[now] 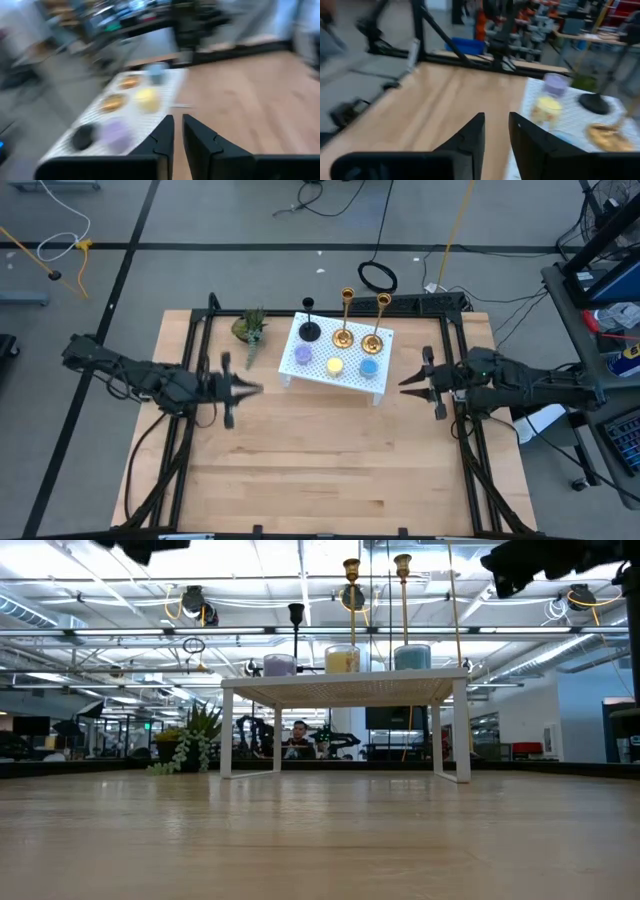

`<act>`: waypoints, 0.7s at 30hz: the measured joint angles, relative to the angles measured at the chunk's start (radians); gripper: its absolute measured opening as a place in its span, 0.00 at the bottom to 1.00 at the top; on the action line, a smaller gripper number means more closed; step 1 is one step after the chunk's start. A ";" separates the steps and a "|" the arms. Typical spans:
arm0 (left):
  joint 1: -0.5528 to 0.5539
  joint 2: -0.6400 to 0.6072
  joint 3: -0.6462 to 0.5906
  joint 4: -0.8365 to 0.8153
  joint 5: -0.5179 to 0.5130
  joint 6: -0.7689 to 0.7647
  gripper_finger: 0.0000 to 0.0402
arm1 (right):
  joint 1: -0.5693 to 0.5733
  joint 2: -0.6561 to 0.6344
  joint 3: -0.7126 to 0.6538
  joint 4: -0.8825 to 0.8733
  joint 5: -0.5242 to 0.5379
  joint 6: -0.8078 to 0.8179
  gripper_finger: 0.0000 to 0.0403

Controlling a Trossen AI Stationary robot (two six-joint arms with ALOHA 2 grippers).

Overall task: Pick & Place candle stick holders
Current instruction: Return to Home Position

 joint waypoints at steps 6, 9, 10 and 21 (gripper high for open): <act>0.021 -0.103 -0.285 0.323 0.254 0.100 0.10 | 0.000 -0.072 -0.192 0.185 -0.084 0.046 0.18; 0.040 -0.153 -0.385 0.415 0.276 0.073 0.10 | 0.000 -0.107 -0.276 0.256 -0.085 0.061 0.18; 0.047 -0.172 -0.411 0.432 0.276 0.063 0.10 | 0.000 -0.119 -0.297 0.264 -0.084 0.062 0.18; 0.083 -0.299 -0.639 0.660 0.367 0.021 0.10 | 0.000 -0.283 -0.445 0.268 -0.085 0.088 0.18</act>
